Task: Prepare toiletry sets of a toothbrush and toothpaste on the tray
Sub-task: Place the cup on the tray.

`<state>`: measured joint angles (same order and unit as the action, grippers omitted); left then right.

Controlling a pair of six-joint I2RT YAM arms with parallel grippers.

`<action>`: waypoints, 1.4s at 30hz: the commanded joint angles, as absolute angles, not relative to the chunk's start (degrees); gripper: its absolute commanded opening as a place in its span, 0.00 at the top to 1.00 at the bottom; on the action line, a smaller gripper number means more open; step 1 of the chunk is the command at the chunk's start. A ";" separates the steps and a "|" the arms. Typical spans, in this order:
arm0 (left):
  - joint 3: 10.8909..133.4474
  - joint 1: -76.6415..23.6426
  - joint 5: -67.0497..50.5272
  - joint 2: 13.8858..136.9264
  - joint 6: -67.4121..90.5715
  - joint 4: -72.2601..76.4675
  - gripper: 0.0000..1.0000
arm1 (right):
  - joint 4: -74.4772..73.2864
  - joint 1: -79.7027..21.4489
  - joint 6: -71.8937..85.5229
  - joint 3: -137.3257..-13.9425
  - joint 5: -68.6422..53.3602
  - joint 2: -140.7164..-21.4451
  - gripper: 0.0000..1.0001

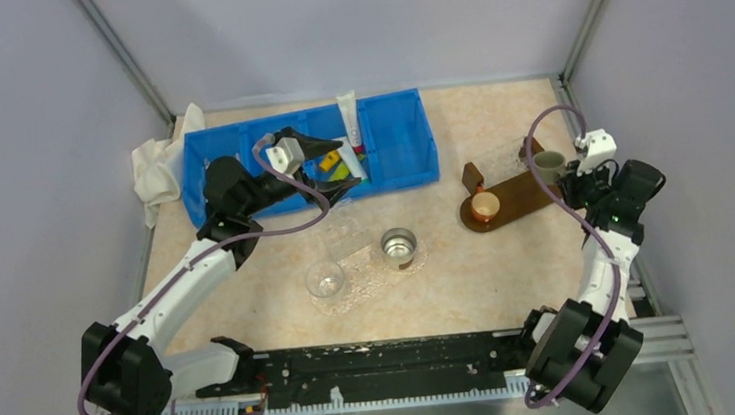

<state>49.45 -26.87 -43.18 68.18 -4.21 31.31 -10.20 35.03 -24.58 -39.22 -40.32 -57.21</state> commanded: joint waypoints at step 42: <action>47.99 -26.55 -38.59 65.85 -9.93 28.61 0.16 | 18.67 35.22 -19.48 -33.72 -33.00 -78.97 0.60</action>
<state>48.64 -26.85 -39.00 67.07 -9.17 29.02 18.76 34.65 -18.48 -30.57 -31.07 -80.27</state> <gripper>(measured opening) 0.838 0.387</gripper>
